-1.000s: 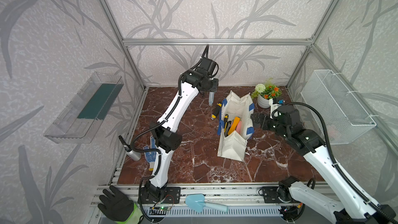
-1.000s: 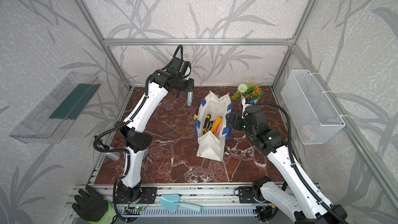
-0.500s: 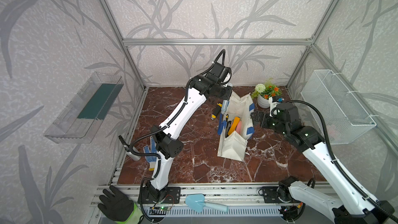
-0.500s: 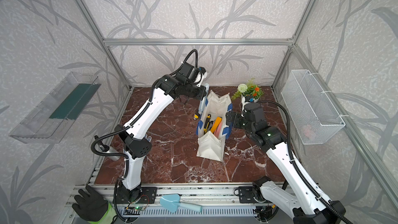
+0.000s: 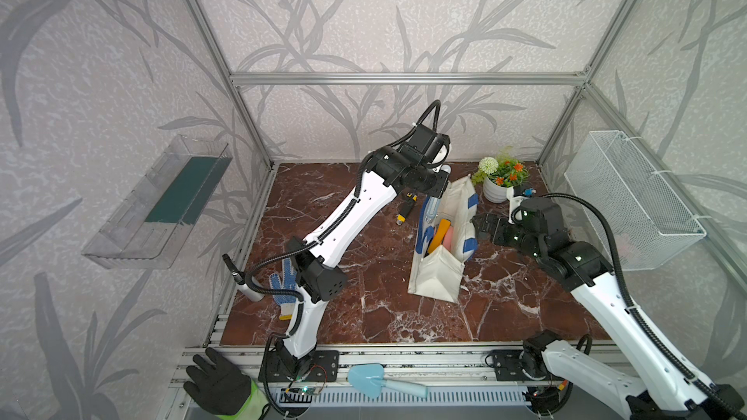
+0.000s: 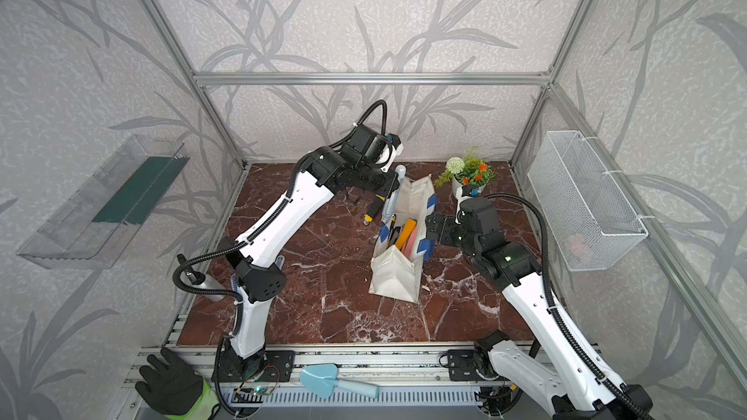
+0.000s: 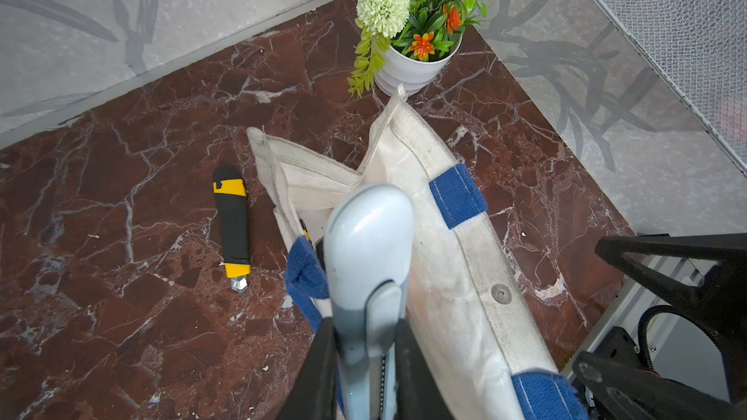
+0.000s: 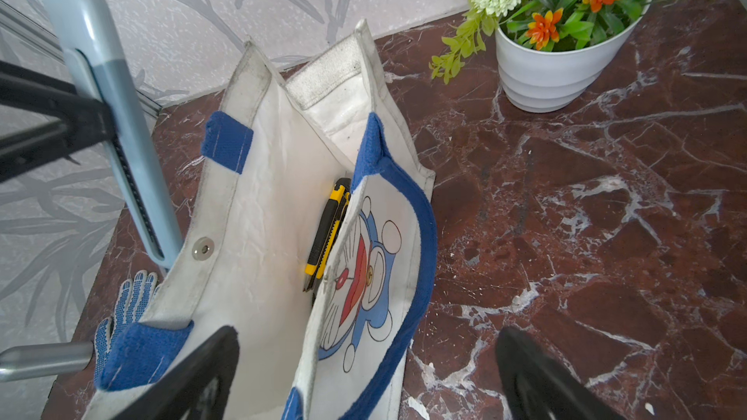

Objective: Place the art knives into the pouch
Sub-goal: Place the utility knife in the pouch.

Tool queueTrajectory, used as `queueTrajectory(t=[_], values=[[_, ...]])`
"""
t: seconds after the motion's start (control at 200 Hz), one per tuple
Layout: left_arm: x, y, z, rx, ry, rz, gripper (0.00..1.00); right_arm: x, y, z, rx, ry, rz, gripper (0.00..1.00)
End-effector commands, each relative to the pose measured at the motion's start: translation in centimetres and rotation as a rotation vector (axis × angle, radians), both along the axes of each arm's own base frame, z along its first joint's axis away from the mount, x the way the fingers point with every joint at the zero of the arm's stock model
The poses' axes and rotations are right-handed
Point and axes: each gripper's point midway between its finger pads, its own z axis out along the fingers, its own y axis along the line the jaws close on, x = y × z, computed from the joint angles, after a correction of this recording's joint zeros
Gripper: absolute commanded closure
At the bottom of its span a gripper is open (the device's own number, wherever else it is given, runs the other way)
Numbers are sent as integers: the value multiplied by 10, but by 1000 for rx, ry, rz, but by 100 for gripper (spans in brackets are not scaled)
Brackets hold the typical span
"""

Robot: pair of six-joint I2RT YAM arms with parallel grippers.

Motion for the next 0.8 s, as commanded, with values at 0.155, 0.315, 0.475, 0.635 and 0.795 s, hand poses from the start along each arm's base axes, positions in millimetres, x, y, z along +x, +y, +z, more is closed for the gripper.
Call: queueTrajectory(t=[0.155, 0.315, 0.475, 0.635, 0.795], values=[[-8, 8, 72, -100, -162, -17, 80, -3, -2, -2, 17, -3, -10, 1], [-14, -8, 60, -129, -99, -65, 80, -5, -4, -1, 16, -6, -15, 1], [-15, -21, 39, -117, -44, -85, 80, -9, -6, -6, 24, 10, -32, 1], [-13, -30, 13, -89, 14, -94, 80, -14, -7, -4, 33, 14, -32, 1], [-13, -37, -1, -74, 44, -107, 71, -17, -10, -2, 36, -2, -37, 1]])
